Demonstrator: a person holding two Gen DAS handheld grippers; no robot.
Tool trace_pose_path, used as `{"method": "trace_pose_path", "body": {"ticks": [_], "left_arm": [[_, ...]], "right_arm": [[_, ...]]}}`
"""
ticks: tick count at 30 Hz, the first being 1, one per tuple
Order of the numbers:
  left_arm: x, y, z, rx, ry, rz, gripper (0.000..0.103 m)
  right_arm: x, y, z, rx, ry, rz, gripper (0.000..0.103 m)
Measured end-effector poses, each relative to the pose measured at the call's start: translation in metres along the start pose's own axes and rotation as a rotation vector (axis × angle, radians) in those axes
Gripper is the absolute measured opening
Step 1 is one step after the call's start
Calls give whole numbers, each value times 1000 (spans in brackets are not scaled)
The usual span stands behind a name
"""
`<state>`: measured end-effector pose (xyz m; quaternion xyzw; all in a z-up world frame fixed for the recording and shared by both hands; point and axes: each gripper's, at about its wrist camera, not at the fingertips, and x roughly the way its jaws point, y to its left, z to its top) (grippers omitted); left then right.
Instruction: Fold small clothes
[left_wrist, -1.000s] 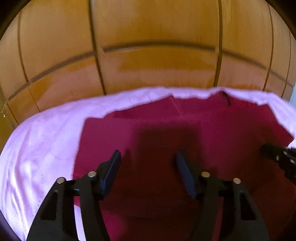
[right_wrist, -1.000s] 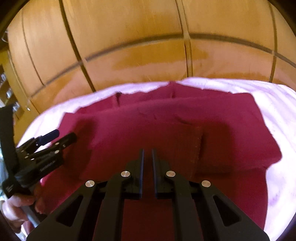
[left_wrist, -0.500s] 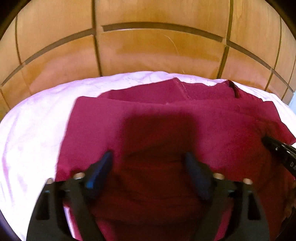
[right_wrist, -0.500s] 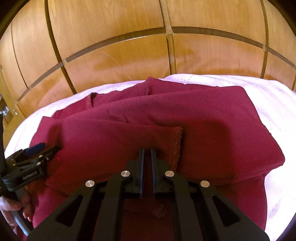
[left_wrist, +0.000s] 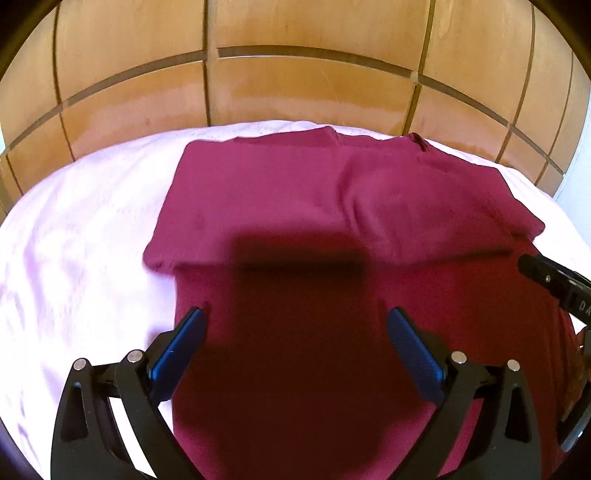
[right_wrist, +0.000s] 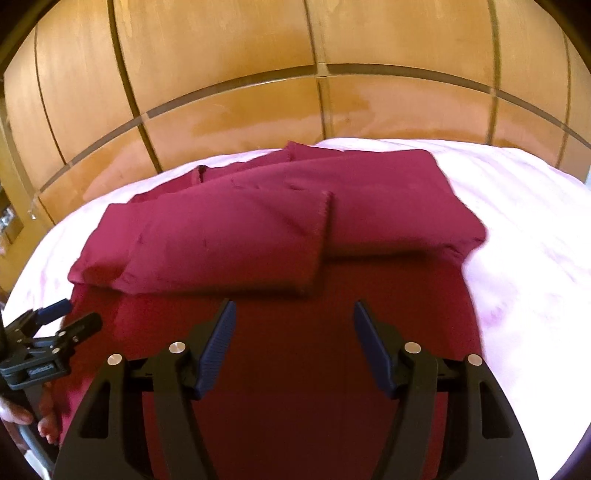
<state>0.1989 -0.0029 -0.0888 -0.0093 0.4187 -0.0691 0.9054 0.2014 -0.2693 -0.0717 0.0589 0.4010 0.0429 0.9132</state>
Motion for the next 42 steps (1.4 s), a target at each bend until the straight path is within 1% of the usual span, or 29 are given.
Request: {"method": "trace_pose_path", "body": {"ticks": [3, 7, 11, 13, 16, 17, 19, 22, 25, 26, 27, 28, 29, 30, 32, 33, 34, 35, 36, 37, 40, 42], "left_arm": [[-11, 5, -14, -27, 5, -5, 100], [-26, 15, -29, -39, 12, -18, 100], [-40, 25, -44, -38, -3, -27, 100], [-48, 36, -51, -58, -4, -52, 100], [-57, 53, -60, -96, 7, -73, 100], [-60, 61, -65, -111, 15, -93, 100], [-64, 70, -72, -117, 22, -116, 100], [-73, 77, -81, -102, 29, -165, 100], [-81, 77, -89, -96, 45, -231, 99], [-85, 76, -92, -97, 51, -274, 99], [-87, 75, -94, -101, 53, -311, 99], [-88, 75, -94, -106, 56, -338, 99], [-89, 75, -96, -116, 64, -375, 99], [-90, 74, -98, -121, 69, -396, 98], [-92, 75, -100, -129, 85, -447, 88], [-91, 76, -101, -133, 100, -466, 81], [-91, 77, -103, -134, 109, -475, 76], [-92, 78, -106, -127, 110, -483, 74], [-92, 79, -107, -119, 114, -492, 71], [-93, 80, -109, -114, 121, -506, 68], [-95, 82, -113, -129, 158, -597, 68], [-97, 83, -117, -126, 174, -626, 68]], "right_arm": [[-10, -7, -8, -1, 10, -24, 65], [-22, -19, -23, 16, 26, -22, 65], [-37, -34, -35, 26, 34, -16, 65], [-48, -48, -42, 53, 38, 20, 65], [-64, -75, -52, 124, 43, 111, 65], [-70, -87, -57, 158, 49, 146, 65], [-79, -103, -65, 208, 50, 184, 65], [-88, -129, -82, 290, 61, 256, 65], [-94, -142, -98, 346, 63, 334, 65], [-95, -147, -106, 386, 63, 374, 64], [-97, -150, -111, 410, 60, 393, 63], [-98, -155, -118, 446, 53, 417, 62], [-100, -160, -124, 482, 46, 439, 60], [-101, -164, -129, 507, 42, 454, 57], [-105, -174, -139, 563, 40, 499, 57], [-106, -176, -143, 579, 41, 522, 57], [-108, -177, -147, 587, 46, 546, 57], [-111, -176, -152, 584, 55, 564, 57], [-112, -175, -156, 575, 61, 574, 54], [-114, -174, -159, 567, 67, 583, 52], [-118, -167, -173, 562, 86, 611, 51], [-119, -162, -180, 570, 89, 647, 51]]}}
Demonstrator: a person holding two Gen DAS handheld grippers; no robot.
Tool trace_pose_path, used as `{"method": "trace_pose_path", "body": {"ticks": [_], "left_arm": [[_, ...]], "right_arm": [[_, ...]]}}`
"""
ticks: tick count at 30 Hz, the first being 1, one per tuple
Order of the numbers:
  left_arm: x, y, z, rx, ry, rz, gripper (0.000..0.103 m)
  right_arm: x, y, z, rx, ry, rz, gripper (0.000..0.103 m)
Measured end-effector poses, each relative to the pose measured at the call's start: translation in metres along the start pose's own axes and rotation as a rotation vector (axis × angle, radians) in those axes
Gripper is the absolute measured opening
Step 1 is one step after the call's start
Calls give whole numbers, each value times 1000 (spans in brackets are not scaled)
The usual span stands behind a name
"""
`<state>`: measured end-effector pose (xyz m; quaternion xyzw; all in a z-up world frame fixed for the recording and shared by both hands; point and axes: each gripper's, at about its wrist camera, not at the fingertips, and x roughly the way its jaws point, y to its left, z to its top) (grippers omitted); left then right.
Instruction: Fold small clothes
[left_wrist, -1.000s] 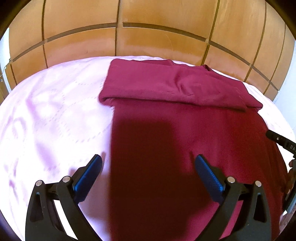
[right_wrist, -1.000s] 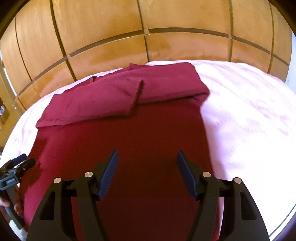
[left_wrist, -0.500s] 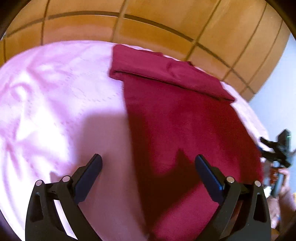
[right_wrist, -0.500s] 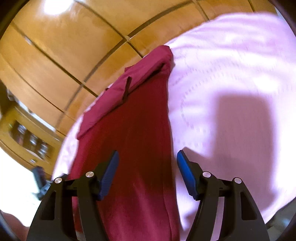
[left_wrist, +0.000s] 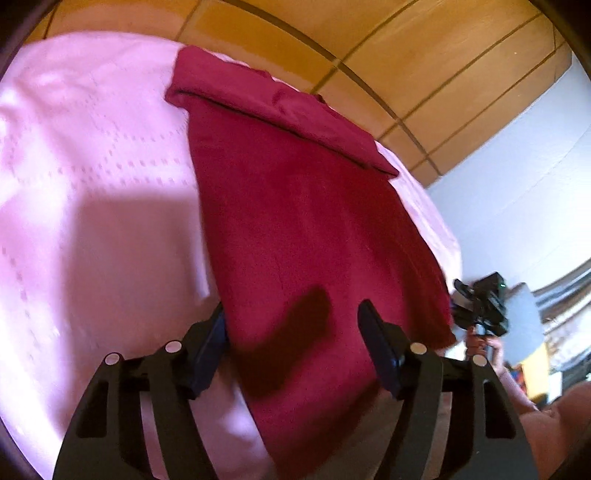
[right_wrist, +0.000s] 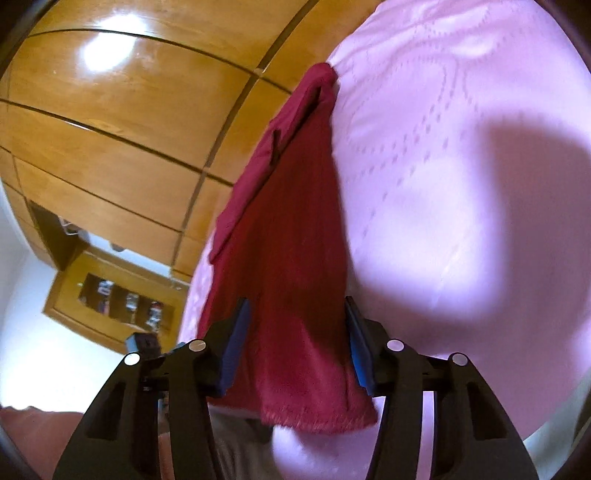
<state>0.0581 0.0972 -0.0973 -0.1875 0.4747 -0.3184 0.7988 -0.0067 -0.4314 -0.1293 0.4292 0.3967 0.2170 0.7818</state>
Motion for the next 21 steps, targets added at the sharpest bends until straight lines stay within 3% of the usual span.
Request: {"method": "trace_pose_path", "body": {"ticks": [6, 11, 13, 17, 19, 20, 21], "left_arm": [[-3, 0, -13, -25, 60, -80, 69], [2, 3, -16, -82, 80, -150, 76], [4, -2, -17, -81, 111, -183, 86], [7, -11, -24, -52, 155, -212, 87], [9, -7, -24, -85, 152, -225, 84], [11, -6, -24, -106, 149, -240, 80], [12, -8, -24, -109, 152, -245, 66]], "right_arm": [[1, -2, -17, 3, 29, 10, 50], [8, 0, -15, 10, 31, -5, 32], [13, 2, -14, 14, 31, 13, 30], [14, 6, -12, -3, 27, 11, 30], [13, 3, -10, 10, 17, 4, 30], [12, 1, -10, 20, 10, 4, 23], [10, -2, -9, 39, -1, 9, 21]]}}
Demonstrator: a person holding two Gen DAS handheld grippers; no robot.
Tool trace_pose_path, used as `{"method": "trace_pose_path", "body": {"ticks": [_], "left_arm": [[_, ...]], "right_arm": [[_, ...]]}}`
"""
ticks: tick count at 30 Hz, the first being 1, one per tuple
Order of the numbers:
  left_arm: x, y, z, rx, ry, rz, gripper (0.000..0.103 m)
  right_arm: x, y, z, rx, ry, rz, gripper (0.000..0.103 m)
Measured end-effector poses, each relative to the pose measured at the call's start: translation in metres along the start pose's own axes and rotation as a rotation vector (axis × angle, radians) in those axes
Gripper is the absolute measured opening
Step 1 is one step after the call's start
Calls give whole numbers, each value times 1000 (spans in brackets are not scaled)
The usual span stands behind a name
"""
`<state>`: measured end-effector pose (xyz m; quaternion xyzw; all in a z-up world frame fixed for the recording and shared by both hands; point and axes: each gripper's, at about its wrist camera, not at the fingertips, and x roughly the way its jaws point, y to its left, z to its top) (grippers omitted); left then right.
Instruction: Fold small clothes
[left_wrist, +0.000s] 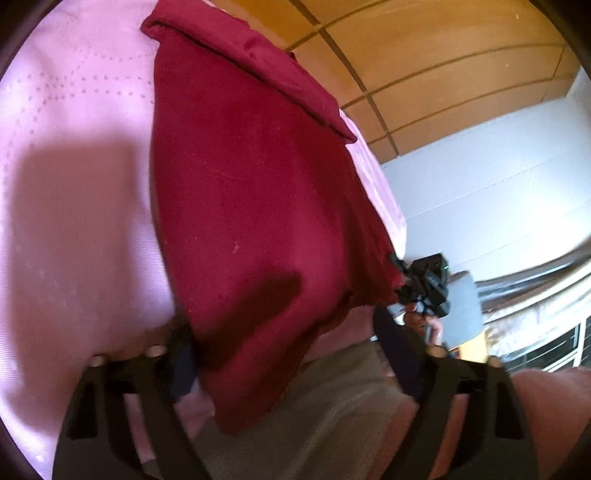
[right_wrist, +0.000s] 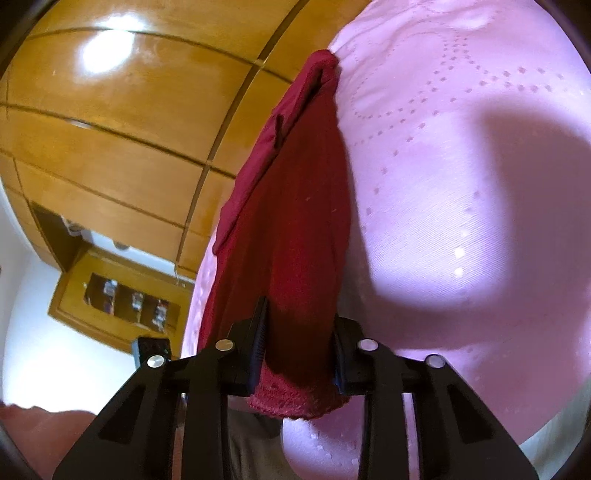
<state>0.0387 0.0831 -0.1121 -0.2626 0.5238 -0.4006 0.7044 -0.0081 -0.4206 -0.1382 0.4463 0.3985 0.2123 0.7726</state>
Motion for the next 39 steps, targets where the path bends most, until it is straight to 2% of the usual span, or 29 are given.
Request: {"method": "trace_pose_path", "body": {"ticks": [1, 2, 3, 4, 5, 6, 10, 15, 19, 24, 27, 32, 36, 39], "left_arm": [[5, -4, 0, 12, 14, 15, 48], [9, -8, -1, 32, 28, 41, 37], [9, -9, -2, 49, 36, 61, 13], [10, -13, -3, 72, 34, 93, 6], [8, -16, -5, 92, 19, 133, 7], [6, -17, -5, 95, 13, 141, 6], [-15, -27, -7, 120, -35, 115, 5], [-41, -34, -3, 126, -116, 54, 4], [-58, -43, -3, 138, -151, 15, 4], [-79, -55, -13, 137, -179, -32, 4], [-90, -56, -21, 99, -192, -91, 5], [-105, -73, -35, 89, -205, -190, 5], [-103, -69, -34, 87, -209, -170, 6], [-92, -45, -21, 8, -210, -116, 5]], "right_arm": [[-2, -2, 1, 16, -11, 1, 19], [-2, -3, 2, 29, -21, 2, 11], [-3, -4, 3, 37, -29, 14, 11], [-4, -3, 4, 35, -34, 18, 11], [-5, -1, 3, 28, -37, 19, 11], [-6, 2, 4, 15, -40, 16, 11], [-14, 11, 5, -17, -60, 19, 10], [-19, 21, 5, -23, -61, 52, 9], [-25, 39, -1, -62, -46, 96, 9], [-52, 53, -14, -86, -96, 192, 9], [-70, 61, -25, -103, -111, 238, 9], [-85, 82, -44, -159, -73, 328, 9], [-83, 91, -43, -185, -52, 362, 9], [-71, 83, -28, -139, -78, 383, 9]]}}
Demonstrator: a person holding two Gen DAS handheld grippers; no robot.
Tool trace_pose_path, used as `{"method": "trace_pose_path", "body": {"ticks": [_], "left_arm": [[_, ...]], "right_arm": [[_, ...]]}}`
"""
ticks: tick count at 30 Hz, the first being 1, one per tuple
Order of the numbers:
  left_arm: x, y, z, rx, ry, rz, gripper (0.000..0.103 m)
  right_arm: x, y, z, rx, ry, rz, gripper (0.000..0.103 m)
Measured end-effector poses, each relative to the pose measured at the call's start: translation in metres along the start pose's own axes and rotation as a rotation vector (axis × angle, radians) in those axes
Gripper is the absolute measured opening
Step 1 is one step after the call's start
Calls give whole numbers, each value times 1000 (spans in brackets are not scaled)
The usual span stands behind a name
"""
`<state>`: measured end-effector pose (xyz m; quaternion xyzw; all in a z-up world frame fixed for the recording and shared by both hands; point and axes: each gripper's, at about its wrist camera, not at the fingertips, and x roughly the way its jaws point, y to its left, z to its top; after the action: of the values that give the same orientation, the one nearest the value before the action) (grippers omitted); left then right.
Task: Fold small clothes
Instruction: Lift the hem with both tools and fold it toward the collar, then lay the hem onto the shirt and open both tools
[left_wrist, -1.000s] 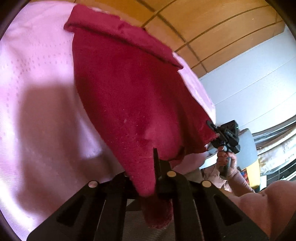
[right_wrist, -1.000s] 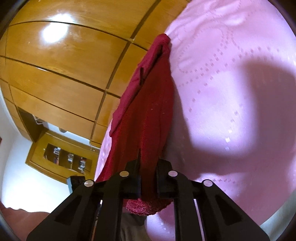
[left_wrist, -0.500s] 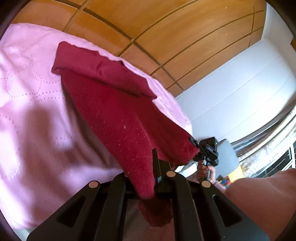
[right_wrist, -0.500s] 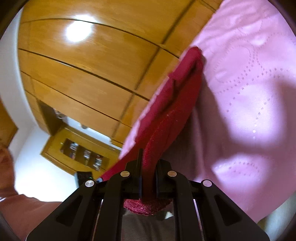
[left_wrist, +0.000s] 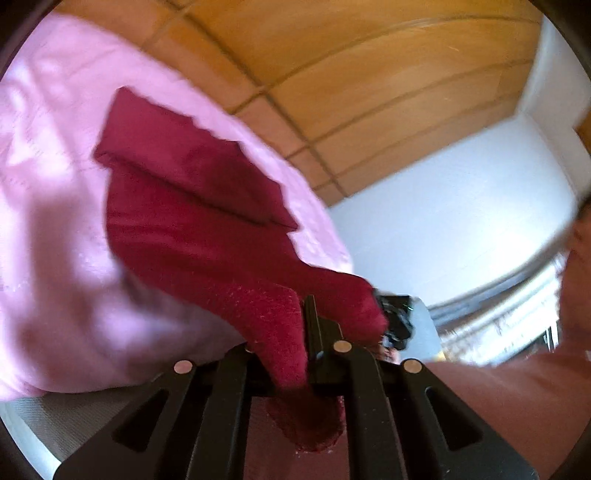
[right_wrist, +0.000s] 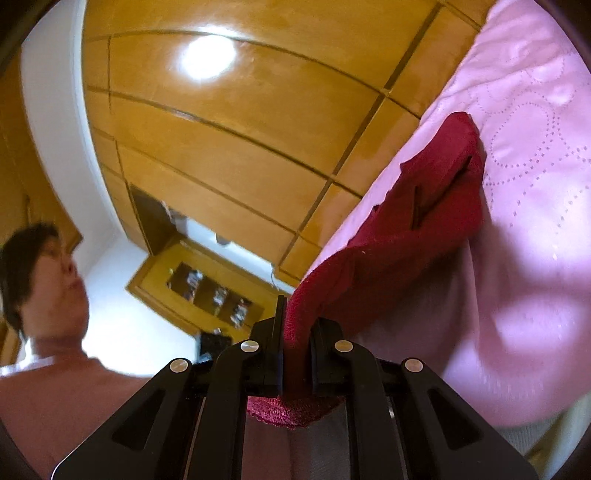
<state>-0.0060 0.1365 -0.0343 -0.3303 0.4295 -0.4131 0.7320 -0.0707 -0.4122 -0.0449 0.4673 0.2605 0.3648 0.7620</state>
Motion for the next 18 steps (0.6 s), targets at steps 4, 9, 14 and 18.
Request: {"method": "trace_pose_path", "body": {"ticks": [4, 9, 14, 18], "left_arm": [[8, 20, 32, -55, -56, -19, 6], [31, 40, 89, -9, -75, 34, 6], [59, 70, 137, -35, -81, 128, 7], [80, 103, 162, -98, -75, 182, 7]], "right_arm": [[28, -13, 33, 10, -25, -16, 9], [61, -31, 93, 28, -54, -59, 9], [106, -71, 138, 148, -36, -137, 9], [130, -103, 155, 232, -26, -225, 9]]}}
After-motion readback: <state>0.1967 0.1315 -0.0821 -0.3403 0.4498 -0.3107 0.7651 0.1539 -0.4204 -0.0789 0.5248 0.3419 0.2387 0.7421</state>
